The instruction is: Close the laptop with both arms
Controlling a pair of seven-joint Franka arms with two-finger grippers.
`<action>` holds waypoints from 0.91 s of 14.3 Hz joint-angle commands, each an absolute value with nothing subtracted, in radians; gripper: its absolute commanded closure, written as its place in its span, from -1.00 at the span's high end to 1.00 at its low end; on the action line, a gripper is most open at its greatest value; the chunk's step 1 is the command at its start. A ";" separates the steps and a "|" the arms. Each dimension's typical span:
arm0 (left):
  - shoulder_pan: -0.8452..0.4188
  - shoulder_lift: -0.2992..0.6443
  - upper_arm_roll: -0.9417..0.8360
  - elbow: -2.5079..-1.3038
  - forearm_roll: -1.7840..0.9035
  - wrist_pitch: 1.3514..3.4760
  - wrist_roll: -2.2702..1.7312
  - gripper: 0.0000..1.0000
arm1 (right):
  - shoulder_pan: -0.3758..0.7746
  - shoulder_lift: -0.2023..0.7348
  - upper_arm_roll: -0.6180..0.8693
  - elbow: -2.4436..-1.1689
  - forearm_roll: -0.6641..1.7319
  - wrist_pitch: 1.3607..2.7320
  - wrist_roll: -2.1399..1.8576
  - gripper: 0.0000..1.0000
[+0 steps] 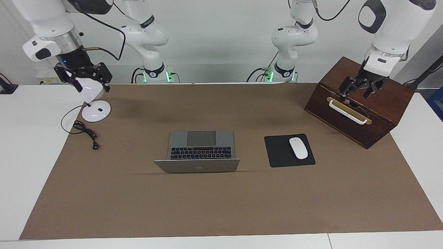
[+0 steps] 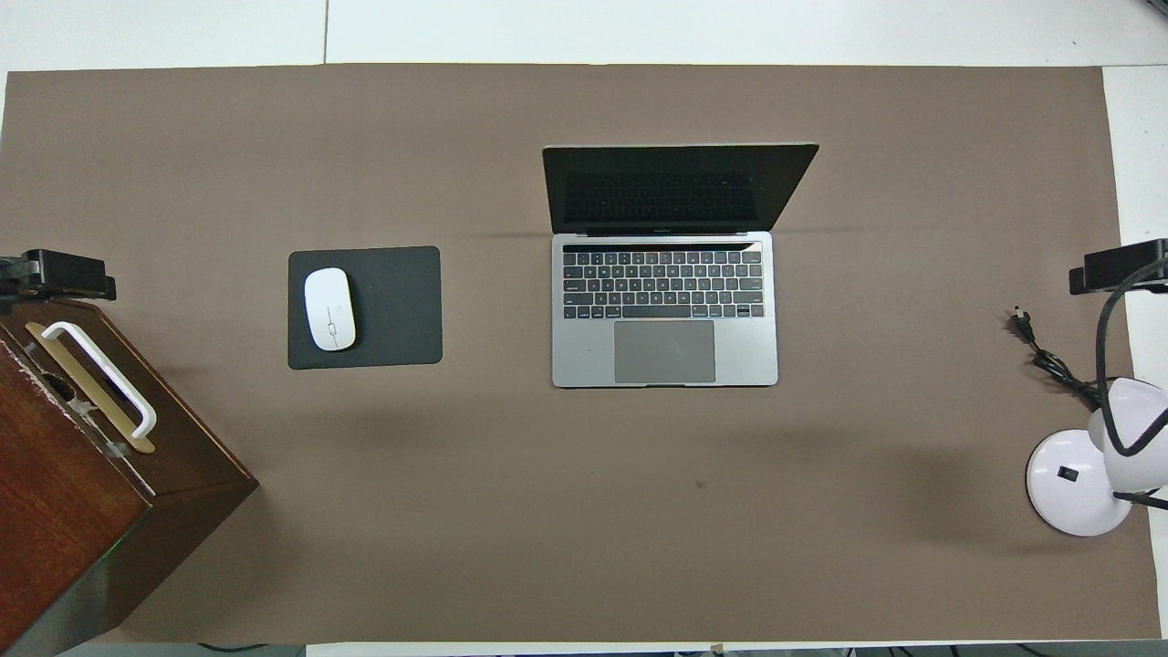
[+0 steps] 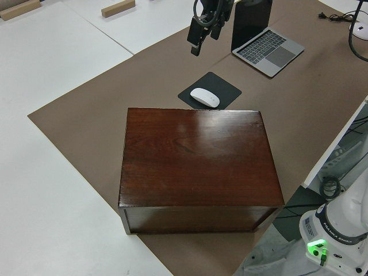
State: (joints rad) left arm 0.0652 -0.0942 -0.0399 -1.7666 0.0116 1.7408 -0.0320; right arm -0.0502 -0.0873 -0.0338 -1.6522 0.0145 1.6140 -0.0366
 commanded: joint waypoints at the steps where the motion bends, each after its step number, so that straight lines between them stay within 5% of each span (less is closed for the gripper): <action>1: 0.051 -0.120 -0.031 -1.793 0.014 1.758 -0.040 1.00 | -0.066 -0.100 -0.028 -1.669 0.029 1.629 -0.072 1.00; 8: 0.055 -0.120 -0.031 -1.798 0.014 1.761 -0.031 0.96 | -0.063 -0.112 -0.029 -1.678 0.029 1.618 -0.072 1.00; 11: 0.061 -0.120 -0.031 -1.799 0.014 1.764 -0.031 -0.32 | -0.066 -0.114 -0.031 -1.680 0.029 1.635 -0.071 1.00; 13: 0.061 -0.120 -0.031 -1.799 0.014 1.784 -0.028 -0.98 | -0.066 -0.113 -0.031 -1.704 0.029 1.690 -0.068 0.96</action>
